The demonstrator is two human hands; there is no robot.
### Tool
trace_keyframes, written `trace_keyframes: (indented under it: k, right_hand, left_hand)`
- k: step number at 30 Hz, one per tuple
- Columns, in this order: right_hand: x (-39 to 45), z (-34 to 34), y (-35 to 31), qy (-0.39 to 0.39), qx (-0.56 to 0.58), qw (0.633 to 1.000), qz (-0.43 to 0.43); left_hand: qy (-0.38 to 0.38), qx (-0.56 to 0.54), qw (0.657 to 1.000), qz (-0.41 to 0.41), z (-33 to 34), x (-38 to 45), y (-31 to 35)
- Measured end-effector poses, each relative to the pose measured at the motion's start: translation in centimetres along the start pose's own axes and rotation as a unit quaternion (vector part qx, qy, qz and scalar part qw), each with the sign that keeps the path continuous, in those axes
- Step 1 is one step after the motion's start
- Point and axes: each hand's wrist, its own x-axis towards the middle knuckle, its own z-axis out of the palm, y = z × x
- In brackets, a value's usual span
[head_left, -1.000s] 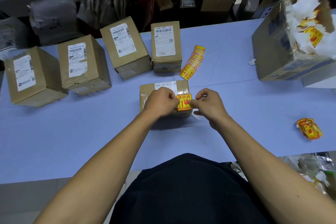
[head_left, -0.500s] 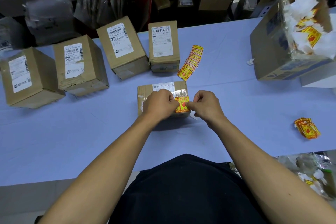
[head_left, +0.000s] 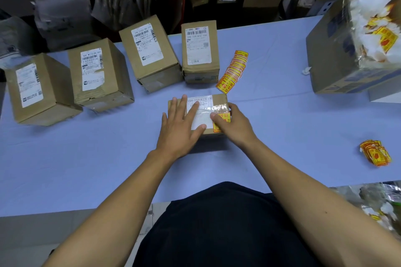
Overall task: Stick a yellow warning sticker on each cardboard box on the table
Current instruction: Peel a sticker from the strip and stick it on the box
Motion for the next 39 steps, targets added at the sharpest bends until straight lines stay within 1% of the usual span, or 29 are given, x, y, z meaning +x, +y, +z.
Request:
trace_keyframes:
  k: [2, 5, 7, 9, 10, 11, 12, 13, 14, 15, 16, 17, 20, 23, 28, 33, 36, 39]
  right_hand:
    - [-0.5, 0.3, 0.7, -0.025, 0.022, 0.999, -0.003]
    - [-1.1, -0.5, 2.3, -0.085, 0.044, 0.995, 0.028]
    - [-0.8, -1.1, 2.8, -0.106, 0.048, 0.992, 0.051]
    - [-0.4, -1.4, 2.8, -0.098, 0.056, 0.992, 0.053]
    - [0.1, -1.4, 2.4, -0.085, 0.068, 0.993, 0.055]
    - [0.6, -1.3, 1.9, -0.071, 0.082, 0.992, 0.058]
    - [0.9, -1.2, 1.5, -0.061, 0.094, 0.992, 0.062]
    - [1.2, -0.9, 1.1, -0.058, 0.105, 0.991, 0.065]
    - [1.5, -0.6, 0.6, -0.062, 0.109, 0.990, 0.063]
    - [1.7, -0.2, 0.2, -0.067, 0.110, 0.990, 0.059]
    - [1.8, 0.1, 0.0, -0.069, 0.107, 0.990, 0.057]
    - [1.8, 0.3, -0.1, -0.066, 0.102, 0.991, 0.059]
    - [1.6, 0.1, -0.2, -0.047, 0.098, 0.992, 0.062]
    - [1.4, -1.4, -0.5, -0.024, 0.111, 0.993, 0.026]
    - [2.4, -7.1, -1.1, 0.024, 0.136, 0.990, 0.004]
    - [3.6, -13.9, -0.1, 0.076, 0.158, 0.985, 0.005]
    - [5.0, -16.9, 1.2, 0.105, 0.176, 0.979, 0.022]
    - [6.7, -18.8, 2.4, 0.109, 0.195, 0.974, 0.035]
  left_hand:
    - [0.003, -0.031, 1.000, 0.002, 0.0, 0.1, -0.1]
    - [0.025, -0.095, 0.995, 0.002, -0.1, 0.2, -0.4]
    - [0.073, -0.172, 0.982, -0.009, 0.0, 0.1, -0.6]
    - [0.137, -0.245, 0.958, -0.061, 0.1, -0.1, -1.0]
    - [0.156, -0.279, 0.941, -0.107, 0.0, 0.0, -1.2]
    - [0.155, -0.321, 0.920, -0.162, -0.1, 0.3, -1.3]
    - [0.138, -0.376, 0.891, -0.215, -0.2, 0.4, -1.2]
    - [0.116, -0.438, 0.854, -0.256, -0.2, 0.6, -1.2]
    - [0.096, -0.494, 0.817, -0.283, -0.1, 1.0, -1.1]
    - [0.080, -0.532, 0.788, -0.299, -0.1, 1.2, -1.0]
    - [0.071, -0.552, 0.772, -0.306, -0.2, 1.4, -0.9]
    - [0.069, -0.562, 0.765, -0.305, -0.2, 1.5, -0.8]
    - [0.082, -0.572, 0.763, -0.291, -0.5, 1.7, -0.3]
    - [0.088, -0.577, 0.766, -0.269, -1.0, 2.4, 1.0]
    - [0.085, -0.579, 0.786, -0.199, -2.4, 5.7, 5.8]
    - [0.046, -0.578, 0.802, -0.147, -2.1, 9.9, 11.9]
    - [0.012, -0.551, 0.825, -0.125, -1.2, 12.6, 14.9]
    - [0.002, -0.527, 0.842, -0.117, 0.2, 14.9, 16.7]
